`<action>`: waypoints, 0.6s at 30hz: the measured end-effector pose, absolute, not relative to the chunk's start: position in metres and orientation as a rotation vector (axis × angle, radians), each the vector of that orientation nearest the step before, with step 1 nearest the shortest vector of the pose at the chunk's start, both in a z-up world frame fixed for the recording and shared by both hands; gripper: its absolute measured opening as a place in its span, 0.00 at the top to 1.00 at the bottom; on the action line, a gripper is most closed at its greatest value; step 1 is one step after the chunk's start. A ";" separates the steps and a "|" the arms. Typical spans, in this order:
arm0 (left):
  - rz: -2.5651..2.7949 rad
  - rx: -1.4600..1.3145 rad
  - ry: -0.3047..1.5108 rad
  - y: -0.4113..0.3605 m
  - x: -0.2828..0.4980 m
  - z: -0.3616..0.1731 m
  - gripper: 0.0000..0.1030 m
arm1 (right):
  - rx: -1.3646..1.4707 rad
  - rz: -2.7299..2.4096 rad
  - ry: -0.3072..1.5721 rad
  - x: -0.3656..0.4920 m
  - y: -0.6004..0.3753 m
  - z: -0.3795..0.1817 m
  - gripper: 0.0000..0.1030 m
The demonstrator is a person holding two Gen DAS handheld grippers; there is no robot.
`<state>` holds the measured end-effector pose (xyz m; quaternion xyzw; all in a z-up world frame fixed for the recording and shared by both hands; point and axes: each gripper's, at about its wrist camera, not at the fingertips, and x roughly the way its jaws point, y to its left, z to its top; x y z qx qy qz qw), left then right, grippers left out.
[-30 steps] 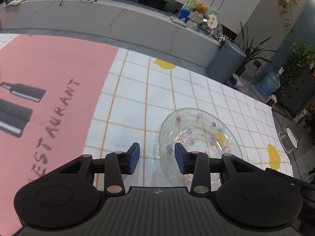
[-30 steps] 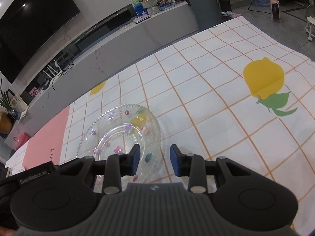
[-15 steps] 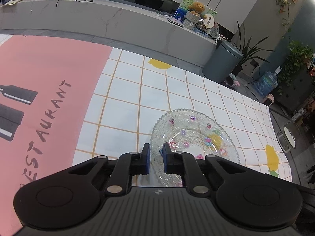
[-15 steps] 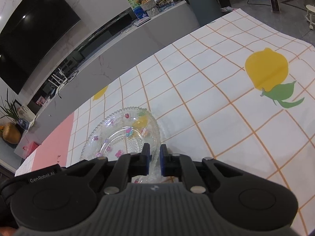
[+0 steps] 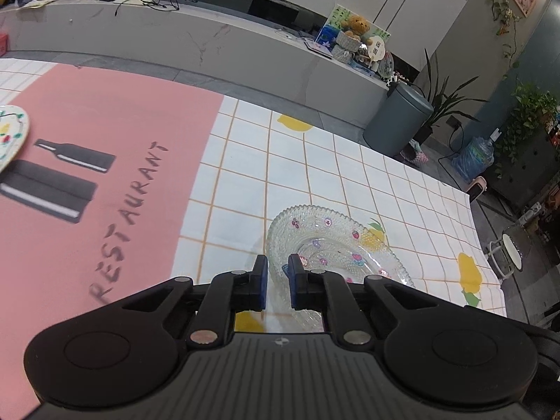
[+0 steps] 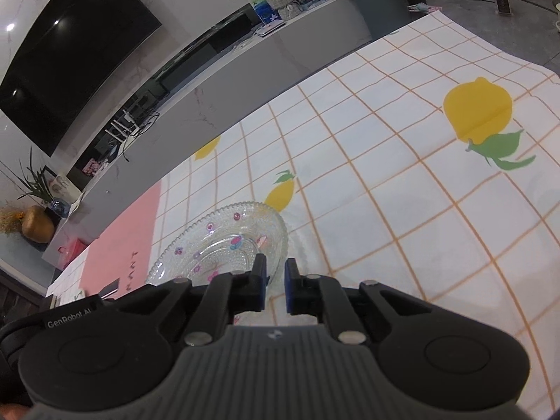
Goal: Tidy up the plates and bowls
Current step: 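Lift the second glass plate and carry it toward the first glass plate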
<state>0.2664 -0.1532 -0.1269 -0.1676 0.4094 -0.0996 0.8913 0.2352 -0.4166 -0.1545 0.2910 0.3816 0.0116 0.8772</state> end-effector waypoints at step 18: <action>-0.154 -0.412 0.807 -0.094 0.159 -0.092 0.88 | 0.598 0.082 0.811 0.144 -0.359 -0.115 0.92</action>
